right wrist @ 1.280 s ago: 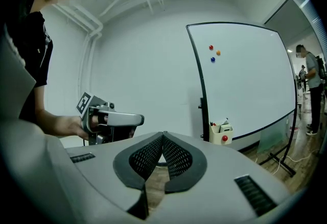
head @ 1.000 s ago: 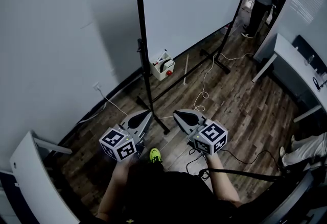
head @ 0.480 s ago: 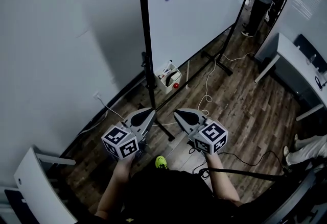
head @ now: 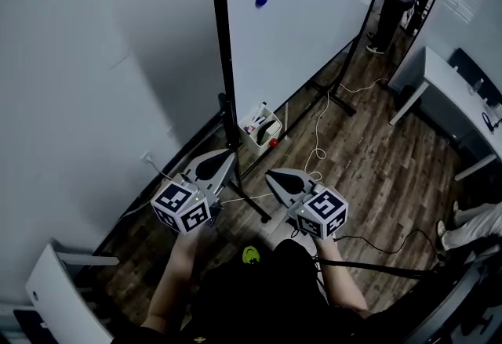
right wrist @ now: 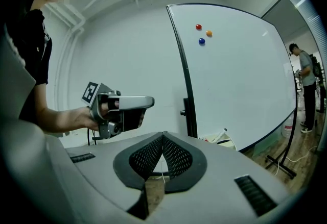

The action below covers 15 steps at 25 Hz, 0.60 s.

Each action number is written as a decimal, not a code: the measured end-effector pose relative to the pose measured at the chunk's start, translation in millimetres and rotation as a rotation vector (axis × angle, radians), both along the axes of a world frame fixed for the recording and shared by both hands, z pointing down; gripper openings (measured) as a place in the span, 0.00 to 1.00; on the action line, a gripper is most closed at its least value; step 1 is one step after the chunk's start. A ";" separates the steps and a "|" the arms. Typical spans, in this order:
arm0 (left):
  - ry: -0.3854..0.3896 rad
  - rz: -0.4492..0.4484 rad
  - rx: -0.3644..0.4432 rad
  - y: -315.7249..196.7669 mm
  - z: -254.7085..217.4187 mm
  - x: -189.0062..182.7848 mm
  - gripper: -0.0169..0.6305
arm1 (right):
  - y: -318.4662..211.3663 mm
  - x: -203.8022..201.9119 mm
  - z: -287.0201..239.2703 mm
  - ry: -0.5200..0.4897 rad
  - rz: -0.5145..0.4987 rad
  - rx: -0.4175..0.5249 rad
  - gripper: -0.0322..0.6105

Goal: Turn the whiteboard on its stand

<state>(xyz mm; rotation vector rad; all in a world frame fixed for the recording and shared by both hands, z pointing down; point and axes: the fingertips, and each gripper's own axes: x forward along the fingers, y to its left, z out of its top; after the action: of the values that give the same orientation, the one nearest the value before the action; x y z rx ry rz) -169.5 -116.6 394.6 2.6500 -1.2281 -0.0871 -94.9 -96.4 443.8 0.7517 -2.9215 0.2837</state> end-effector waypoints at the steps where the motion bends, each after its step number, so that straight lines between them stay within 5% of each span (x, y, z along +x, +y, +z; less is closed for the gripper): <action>1: -0.007 -0.007 0.011 -6.5 -4.3 -3.2 0.03 | -3.1 -0.3 0.7 0.000 0.001 -0.003 0.05; 5: -0.027 -0.025 0.030 -31.9 -12.8 -11.1 0.03 | -18.9 -1.7 2.0 0.000 -0.009 -0.007 0.05; 15: -0.072 -0.103 0.048 -96.4 -27.0 -21.7 0.32 | -71.2 0.7 -12.7 0.005 -0.053 0.022 0.05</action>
<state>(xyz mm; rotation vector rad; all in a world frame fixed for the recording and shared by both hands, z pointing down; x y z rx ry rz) -191.1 -213.0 367.6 2.6510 -1.4019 -0.0376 -94.2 -167.5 431.1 0.6762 -2.9390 0.2451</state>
